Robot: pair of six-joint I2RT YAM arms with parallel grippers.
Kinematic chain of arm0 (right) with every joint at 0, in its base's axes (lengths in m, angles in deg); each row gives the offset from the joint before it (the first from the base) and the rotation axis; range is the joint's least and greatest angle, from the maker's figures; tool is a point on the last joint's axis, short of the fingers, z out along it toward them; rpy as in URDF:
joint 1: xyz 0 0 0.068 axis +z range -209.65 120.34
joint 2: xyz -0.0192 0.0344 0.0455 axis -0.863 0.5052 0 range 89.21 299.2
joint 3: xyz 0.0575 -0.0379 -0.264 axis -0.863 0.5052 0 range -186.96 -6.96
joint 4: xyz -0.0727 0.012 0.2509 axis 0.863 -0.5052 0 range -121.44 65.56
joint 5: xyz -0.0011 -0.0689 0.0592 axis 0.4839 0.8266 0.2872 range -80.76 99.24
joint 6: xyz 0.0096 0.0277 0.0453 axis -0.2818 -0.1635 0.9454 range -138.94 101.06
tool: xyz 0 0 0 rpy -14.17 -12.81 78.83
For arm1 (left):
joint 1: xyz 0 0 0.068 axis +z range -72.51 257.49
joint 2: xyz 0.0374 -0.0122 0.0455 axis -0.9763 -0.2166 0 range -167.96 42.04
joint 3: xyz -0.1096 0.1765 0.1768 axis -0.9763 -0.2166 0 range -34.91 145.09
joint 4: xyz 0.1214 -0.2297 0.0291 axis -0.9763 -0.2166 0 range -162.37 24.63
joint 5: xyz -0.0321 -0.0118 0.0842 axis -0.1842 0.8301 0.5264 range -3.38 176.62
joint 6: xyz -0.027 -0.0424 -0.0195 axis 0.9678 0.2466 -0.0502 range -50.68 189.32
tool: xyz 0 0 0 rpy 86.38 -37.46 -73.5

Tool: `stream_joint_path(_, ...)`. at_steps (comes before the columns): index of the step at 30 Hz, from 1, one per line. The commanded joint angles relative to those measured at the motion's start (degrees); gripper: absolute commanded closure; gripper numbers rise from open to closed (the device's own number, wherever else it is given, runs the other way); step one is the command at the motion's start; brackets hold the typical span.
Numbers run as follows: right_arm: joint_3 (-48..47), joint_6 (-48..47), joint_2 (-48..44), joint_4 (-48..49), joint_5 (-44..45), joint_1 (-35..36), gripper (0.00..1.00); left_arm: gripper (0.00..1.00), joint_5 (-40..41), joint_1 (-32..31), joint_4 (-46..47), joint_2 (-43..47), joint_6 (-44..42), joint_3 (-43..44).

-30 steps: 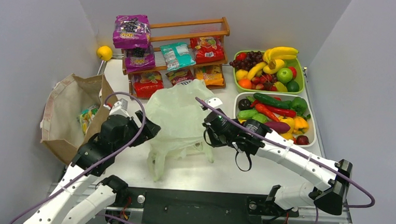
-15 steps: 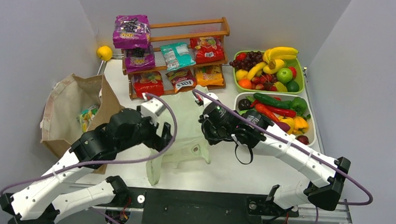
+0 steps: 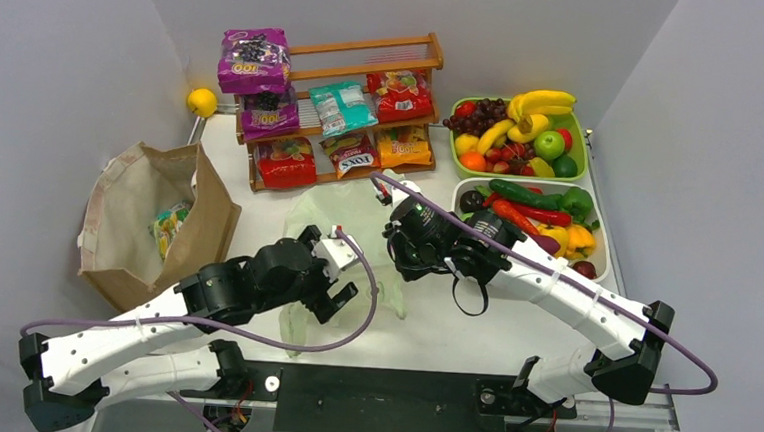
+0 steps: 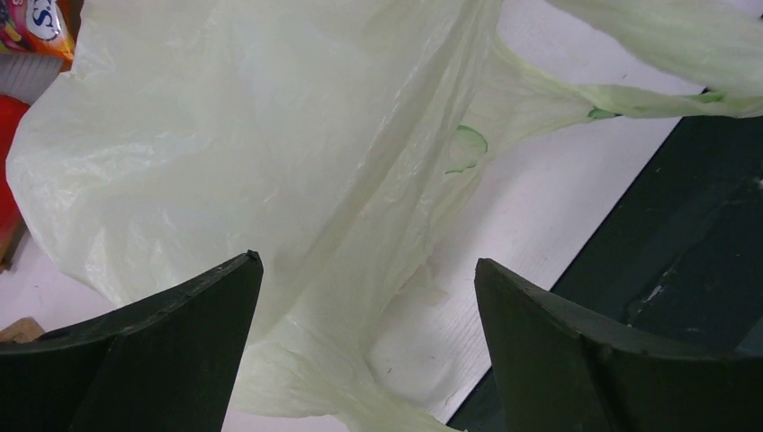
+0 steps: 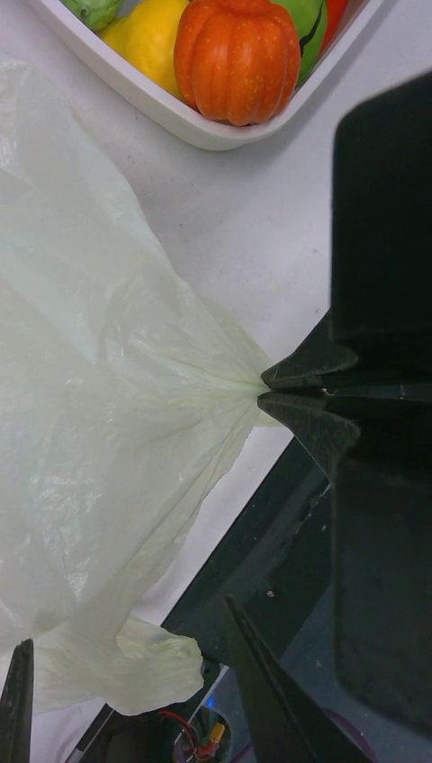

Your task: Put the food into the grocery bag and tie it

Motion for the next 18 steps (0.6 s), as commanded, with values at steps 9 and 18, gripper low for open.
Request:
stream_joint_path(9, -1.69, -0.01, 0.21, 0.64, -1.03, 0.22, 1.0, 0.09, 11.58, -2.61, 13.41, 3.18, -3.02, -12.07)
stream_joint_path(18, -1.56, -0.37, 0.0, 1.09, -2.68, 0.12, 1.0, 0.46, 22.52, -3.58, 14.04, -2.31, -2.9, -11.61)
